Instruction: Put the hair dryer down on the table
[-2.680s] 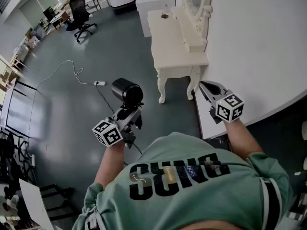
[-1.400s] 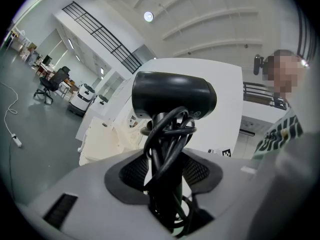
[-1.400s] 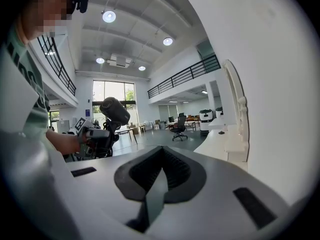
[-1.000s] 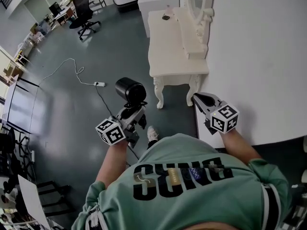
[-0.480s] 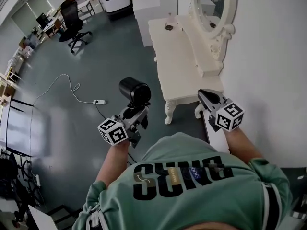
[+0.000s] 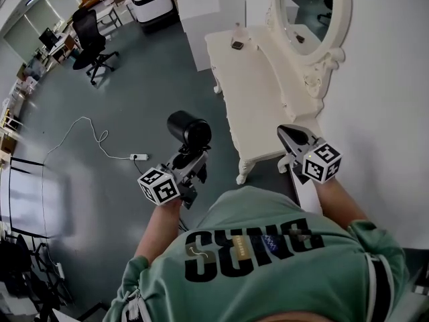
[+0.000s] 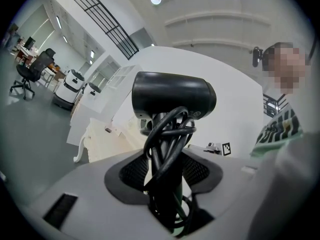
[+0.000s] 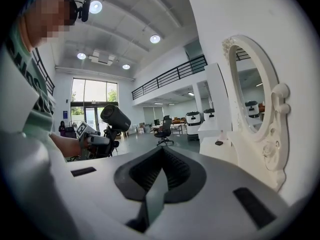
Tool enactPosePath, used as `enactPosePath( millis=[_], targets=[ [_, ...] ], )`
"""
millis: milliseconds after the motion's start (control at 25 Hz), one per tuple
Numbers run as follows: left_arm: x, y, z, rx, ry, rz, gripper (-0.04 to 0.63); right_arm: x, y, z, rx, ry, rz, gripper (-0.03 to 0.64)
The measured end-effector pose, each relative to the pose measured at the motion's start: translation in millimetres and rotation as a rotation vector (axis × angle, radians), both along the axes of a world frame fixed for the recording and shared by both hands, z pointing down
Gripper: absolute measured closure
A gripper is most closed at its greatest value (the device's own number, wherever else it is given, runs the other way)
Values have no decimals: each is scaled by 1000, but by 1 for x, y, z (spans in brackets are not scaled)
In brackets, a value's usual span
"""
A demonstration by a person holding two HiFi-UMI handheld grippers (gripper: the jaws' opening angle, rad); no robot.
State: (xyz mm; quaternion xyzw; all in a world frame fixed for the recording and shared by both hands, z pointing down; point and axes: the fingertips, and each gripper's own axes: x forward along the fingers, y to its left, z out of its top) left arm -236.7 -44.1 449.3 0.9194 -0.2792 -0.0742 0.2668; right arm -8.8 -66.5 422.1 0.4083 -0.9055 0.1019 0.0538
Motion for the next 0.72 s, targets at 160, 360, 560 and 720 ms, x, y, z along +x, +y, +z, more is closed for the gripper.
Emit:
enactPosePath(
  millis=[160, 360, 560, 720],
  targets=[
    [8, -30, 6, -27, 4, -16, 403, 8, -32, 4, -11, -8, -16, 623],
    [23, -64, 4, -38, -15, -68, 403, 23, -75, -1, -4, -21, -72, 623],
    [56, -117, 9, -63, 19, -172, 403, 44, -137, 5, 10, -33, -177, 623],
    [68, -153, 18, -91, 35, -232, 403, 49, -184, 19, -15, -40, -229, 623]
  ],
)
